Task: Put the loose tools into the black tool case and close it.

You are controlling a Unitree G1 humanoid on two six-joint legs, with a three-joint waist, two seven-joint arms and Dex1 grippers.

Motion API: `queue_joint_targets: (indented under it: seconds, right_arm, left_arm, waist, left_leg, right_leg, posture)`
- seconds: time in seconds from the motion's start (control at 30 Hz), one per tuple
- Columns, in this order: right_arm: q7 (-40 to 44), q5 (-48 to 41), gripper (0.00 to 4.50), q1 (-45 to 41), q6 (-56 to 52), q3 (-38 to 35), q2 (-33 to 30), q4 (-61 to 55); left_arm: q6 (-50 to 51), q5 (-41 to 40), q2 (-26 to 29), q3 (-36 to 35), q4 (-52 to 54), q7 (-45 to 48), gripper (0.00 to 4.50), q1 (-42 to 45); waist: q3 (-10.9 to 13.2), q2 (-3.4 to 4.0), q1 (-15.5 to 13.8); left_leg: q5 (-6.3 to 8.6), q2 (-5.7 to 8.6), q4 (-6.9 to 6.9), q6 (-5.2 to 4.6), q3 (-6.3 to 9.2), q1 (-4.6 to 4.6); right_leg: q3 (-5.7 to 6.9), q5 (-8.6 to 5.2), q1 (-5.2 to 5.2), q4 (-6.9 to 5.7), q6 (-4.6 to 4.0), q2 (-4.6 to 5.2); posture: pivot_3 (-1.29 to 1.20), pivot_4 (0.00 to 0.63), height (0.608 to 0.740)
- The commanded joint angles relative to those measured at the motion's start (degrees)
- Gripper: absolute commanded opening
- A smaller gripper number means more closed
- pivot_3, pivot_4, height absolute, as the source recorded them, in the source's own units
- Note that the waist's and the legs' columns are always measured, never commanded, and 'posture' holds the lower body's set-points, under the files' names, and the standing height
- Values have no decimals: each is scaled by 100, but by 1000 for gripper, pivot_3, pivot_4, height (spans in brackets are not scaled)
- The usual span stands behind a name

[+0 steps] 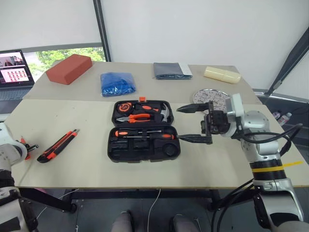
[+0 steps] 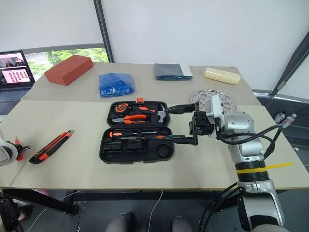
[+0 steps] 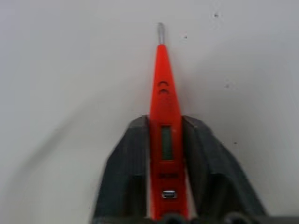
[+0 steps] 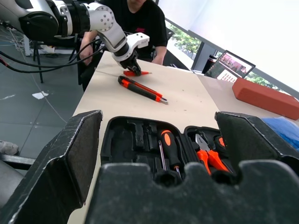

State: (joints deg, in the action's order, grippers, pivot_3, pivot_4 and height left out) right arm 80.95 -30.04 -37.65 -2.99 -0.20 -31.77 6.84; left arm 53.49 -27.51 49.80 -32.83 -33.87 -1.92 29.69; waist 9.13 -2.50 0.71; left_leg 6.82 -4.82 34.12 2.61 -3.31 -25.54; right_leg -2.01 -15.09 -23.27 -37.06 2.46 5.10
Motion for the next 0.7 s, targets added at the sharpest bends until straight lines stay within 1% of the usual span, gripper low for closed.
queue_joint_targets:
  seconds: [0.03, 0.07, 0.1, 0.17, 0.2, 0.27, 0.3, 0.37, 0.4, 0.43, 0.5, 0.6, 0.63, 0.7]
  right_arm:
    - [-36, -117, 4500, 38, -77, -218, -192, -287]
    - [-64, -143, 4500, 62, -121, -251, -233, -338]
    - [-111, -177, 4500, 124, -193, -326, -322, -407]
    - [-221, -211, 4500, 263, -315, -470, -489, -488]
    - [-269, -193, 4500, 386, -352, -558, -604, -493]
    - [-328, -127, 4500, 571, -374, -655, -763, -493]
    - [-350, -75, 4500, 648, -366, -670, -835, -489]
    - [-409, 103, 4500, 864, -364, -673, -1032, -435]
    - [-436, 198, 4500, 951, -350, -652, -1111, -409]
    - [-462, 253, 4500, 1006, -340, -631, -1163, -401]
    - [-567, 388, 4500, 1090, -343, -563, -1213, -438]
    - [-862, 513, 4500, 1138, -606, -453, -1188, -612]
    - [-908, 527, 4500, 1145, -650, -418, -1176, -665]
    - [-984, 527, 4500, 1160, -698, -349, -1103, -746]
  left_arm:
    - [-445, -183, 93, -208, 330, 951, 469, -223]
    - [-816, -317, 83, -272, 508, 1495, 469, -231]
    - [-790, -562, 175, -231, 923, 2128, 469, -313]
    - [-1206, -737, 328, 163, 1749, 3471, 469, -576]
    - [-1627, -726, 406, 555, 2293, 4357, 469, -759]
    - [-2439, -611, 475, 1137, 2939, 5598, 469, -956]
    - [-2761, -486, 519, 1401, 3093, 6015, 469, -1000]
    - [-3620, 168, 641, 2439, 3251, 6921, 469, -773]
    - [-3895, 473, 614, 2872, 3205, 7180, 469, -558]
    - [-4095, 663, 584, 3143, 3134, 7352, 469, -395]
    - [-4044, 995, 328, 3674, 2945, 7376, 469, 134]
    - [-3897, 1715, 26, 4453, 2627, 7382, 469, 813]
    - [-3937, 1932, -49, 4653, 2519, 7394, 469, 978]
    - [-4122, 2351, -380, 5079, 2218, 7392, 469, 1432]
  waist:
    - [0, 0, 0]
    - [0, 0, 0]
    - [4, -6, -6]
    - [10, -31, -55]
    - [8, -39, -81]
    - [8, -39, -134]
    - [6, -35, -150]
    - [0, -21, -154]
    - [1, -16, -166]
    - [0, -10, -171]
    - [1, -9, -140]
    - [4, -11, -105]
    - [4, -10, -83]
    - [4, -10, -90]
  left_leg:
    - [0, 0, 0, 0, -1, 0]
    - [0, -1, 0, 0, -1, -2]
    - [0, -1, 0, 1, -1, -2]
    - [-4, -5, -3, 12, 2, -13]
    - [-6, -8, -4, 17, 2, -26]
    - [-7, -4, -3, 20, -1, -46]
    - [-7, -1, -3, 20, -8, -49]
    - [-7, 1, -3, 19, -19, -62]
    - [-8, 1, -3, 18, -26, -66]
    - [-8, 1, -3, 17, -24, -67]
    - [-13, -1, 0, 11, -22, -73]
    - [-49, -7, 25, -49, -10, -86]
    - [-49, -8, 29, -50, -9, -88]
    - [-48, -6, 37, -53, -8, -88]
  right_leg:
    - [0, 0, 0, 0, 0, 0]
    - [0, 0, -2, 1, 0, 0]
    - [1, 0, -3, 0, 0, 1]
    - [13, 0, -10, 0, -4, 1]
    - [19, 1, -18, 3, -7, 2]
    - [24, 3, -31, 13, -7, 14]
    - [24, 4, -55, 25, -8, 21]
    - [21, 7, -64, 31, -14, 28]
    - [11, 9, -55, 25, -12, 24]
    - [11, 9, -55, 24, -10, 21]
    - [0, 11, -68, 14, -7, 10]
    - [-15, 9, -78, -8, 4, -11]
    - [-23, 11, -79, -7, 8, -18]
    - [-33, 11, -76, -9, 13, -19]
  posture:
    - [0, 150, 740]
    - [0, 150, 740]
    - [0, 150, 740]
    - [0, 150, 740]
    - [0, 150, 740]
    - [0, 150, 740]
    - [0, 150, 740]
    - [0, 150, 740]
    - [0, 150, 740]
    - [0, 150, 740]
    - [0, 150, 740]
    - [0, 150, 740]
    - [0, 150, 740]
    - [0, 150, 740]
